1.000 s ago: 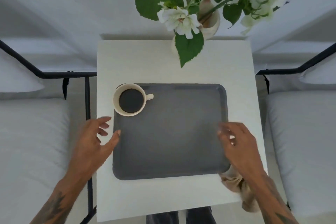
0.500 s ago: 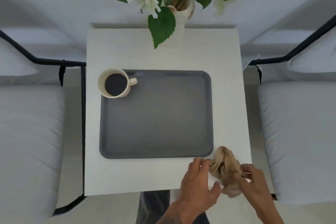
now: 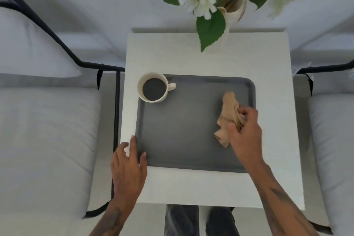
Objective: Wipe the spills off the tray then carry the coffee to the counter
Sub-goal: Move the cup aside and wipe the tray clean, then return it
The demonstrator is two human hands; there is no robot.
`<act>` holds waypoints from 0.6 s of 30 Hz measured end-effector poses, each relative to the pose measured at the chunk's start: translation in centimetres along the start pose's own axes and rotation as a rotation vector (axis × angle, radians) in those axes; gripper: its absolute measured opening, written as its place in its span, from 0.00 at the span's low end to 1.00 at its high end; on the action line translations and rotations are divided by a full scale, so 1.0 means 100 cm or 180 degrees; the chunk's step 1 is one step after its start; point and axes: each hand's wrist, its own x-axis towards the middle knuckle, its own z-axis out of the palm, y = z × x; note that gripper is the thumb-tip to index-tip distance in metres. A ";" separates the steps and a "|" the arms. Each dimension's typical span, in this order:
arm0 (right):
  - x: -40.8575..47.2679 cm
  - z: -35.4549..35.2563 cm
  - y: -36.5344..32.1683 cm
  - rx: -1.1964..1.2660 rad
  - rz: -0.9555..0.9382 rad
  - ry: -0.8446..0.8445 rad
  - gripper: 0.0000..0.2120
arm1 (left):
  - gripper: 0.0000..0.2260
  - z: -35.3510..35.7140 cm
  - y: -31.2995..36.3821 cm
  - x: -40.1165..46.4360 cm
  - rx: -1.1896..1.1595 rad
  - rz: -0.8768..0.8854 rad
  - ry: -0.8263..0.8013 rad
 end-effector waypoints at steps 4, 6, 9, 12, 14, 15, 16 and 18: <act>0.020 0.078 -0.007 -0.0286 -0.0288 0.0143 0.18 | 0.28 0.010 -0.016 0.004 0.0136 0.0289 0.0026; 0.006 0.110 -0.018 -0.0396 -0.0557 0.0024 0.18 | 0.24 0.012 -0.015 0.003 0.0027 0.0234 0.0123; -0.028 0.146 -0.028 -0.0406 -0.0855 -0.0408 0.17 | 0.24 0.011 -0.012 0.003 -0.0029 0.0298 0.0126; -0.067 0.168 -0.032 -0.0505 -0.0845 -0.1172 0.18 | 0.27 0.010 -0.015 0.003 -0.0057 0.0249 -0.0157; -0.086 0.170 -0.029 -0.0642 -0.0942 -0.1652 0.19 | 0.25 0.008 -0.016 0.003 -0.0139 0.0179 -0.0309; -0.090 0.166 -0.026 -0.0671 -0.0920 -0.1775 0.19 | 0.24 0.006 -0.016 0.004 -0.0183 0.0147 -0.0347; -0.091 0.159 -0.023 -0.0708 -0.0825 -0.1832 0.18 | 0.23 0.003 -0.017 0.005 -0.0201 0.0141 -0.0360; -0.086 0.135 -0.015 -0.0857 -0.0644 -0.1835 0.15 | 0.24 -0.004 -0.021 0.011 -0.0277 0.0180 -0.0295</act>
